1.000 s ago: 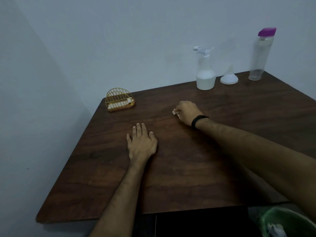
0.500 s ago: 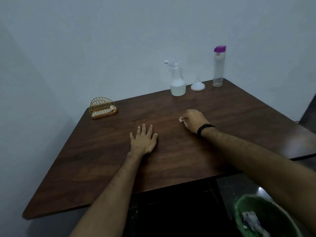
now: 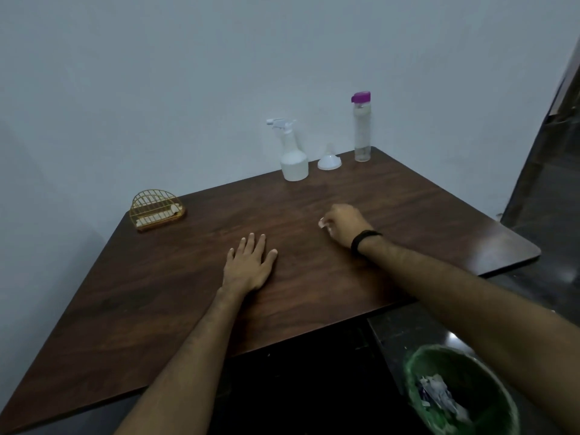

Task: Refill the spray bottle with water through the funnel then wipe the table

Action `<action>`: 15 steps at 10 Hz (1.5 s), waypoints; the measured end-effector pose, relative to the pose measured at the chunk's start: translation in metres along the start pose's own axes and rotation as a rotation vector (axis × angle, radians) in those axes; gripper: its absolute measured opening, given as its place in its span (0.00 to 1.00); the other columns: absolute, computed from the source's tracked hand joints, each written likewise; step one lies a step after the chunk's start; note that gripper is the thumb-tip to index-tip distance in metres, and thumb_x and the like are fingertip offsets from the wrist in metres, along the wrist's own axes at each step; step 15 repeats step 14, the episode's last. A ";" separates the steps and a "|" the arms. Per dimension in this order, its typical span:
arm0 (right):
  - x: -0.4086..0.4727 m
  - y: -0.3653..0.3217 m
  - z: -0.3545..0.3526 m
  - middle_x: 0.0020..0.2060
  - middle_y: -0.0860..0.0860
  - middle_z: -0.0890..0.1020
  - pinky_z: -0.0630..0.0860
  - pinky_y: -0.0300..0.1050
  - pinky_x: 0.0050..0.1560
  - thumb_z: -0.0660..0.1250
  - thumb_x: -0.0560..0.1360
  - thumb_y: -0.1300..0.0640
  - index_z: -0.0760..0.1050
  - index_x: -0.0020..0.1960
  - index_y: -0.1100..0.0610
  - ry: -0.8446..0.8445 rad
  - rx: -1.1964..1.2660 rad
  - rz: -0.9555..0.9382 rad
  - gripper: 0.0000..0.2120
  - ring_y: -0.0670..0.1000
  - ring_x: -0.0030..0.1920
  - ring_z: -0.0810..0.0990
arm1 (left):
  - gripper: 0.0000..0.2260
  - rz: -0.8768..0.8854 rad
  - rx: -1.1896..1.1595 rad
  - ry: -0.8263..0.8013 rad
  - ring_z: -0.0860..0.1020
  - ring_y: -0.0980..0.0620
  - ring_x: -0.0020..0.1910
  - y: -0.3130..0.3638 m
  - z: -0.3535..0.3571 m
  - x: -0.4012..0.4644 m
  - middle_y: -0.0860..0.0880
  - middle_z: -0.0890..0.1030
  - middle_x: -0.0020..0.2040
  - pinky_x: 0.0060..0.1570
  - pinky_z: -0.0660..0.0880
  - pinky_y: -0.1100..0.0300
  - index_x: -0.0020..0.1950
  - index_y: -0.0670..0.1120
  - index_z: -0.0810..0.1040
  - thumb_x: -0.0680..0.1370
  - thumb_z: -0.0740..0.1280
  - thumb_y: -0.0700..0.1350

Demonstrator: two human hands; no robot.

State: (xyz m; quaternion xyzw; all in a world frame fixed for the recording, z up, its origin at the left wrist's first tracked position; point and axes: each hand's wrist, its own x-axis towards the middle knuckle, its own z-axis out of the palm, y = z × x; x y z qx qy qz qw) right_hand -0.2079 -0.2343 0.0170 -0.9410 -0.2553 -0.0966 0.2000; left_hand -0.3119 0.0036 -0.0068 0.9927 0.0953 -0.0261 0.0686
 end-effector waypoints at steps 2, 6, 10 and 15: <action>-0.007 0.039 -0.011 0.54 0.52 0.81 0.75 0.43 0.57 0.68 0.78 0.62 0.85 0.55 0.55 0.032 0.023 0.153 0.10 0.54 0.55 0.79 | 0.34 -0.069 -0.019 -0.026 0.43 0.41 0.81 0.023 0.002 0.000 0.42 0.44 0.83 0.77 0.41 0.39 0.83 0.47 0.46 0.82 0.45 0.65; -0.161 0.082 -0.072 0.49 0.58 0.86 0.80 0.46 0.55 0.70 0.74 0.68 0.83 0.47 0.59 0.072 1.293 0.361 0.06 0.52 0.48 0.84 | 0.31 0.283 -0.109 -0.012 0.49 0.37 0.80 0.202 0.027 -0.075 0.39 0.53 0.82 0.77 0.46 0.38 0.81 0.45 0.56 0.82 0.54 0.60; -0.345 0.215 -0.023 0.41 0.51 0.87 0.80 0.42 0.48 0.71 0.74 0.70 0.85 0.47 0.58 -0.288 1.031 0.749 0.09 0.46 0.42 0.84 | 0.21 0.845 -0.144 0.033 0.75 0.43 0.62 0.295 0.183 -0.157 0.44 0.77 0.61 0.60 0.74 0.50 0.64 0.43 0.77 0.73 0.66 0.49; -0.338 0.236 0.119 0.58 0.55 0.83 0.77 0.48 0.59 0.67 0.75 0.62 0.81 0.60 0.57 -0.411 0.156 0.817 0.14 0.57 0.60 0.80 | 0.22 0.532 0.000 -0.454 0.72 0.42 0.68 0.285 0.252 -0.122 0.42 0.76 0.66 0.68 0.67 0.55 0.67 0.44 0.76 0.76 0.69 0.53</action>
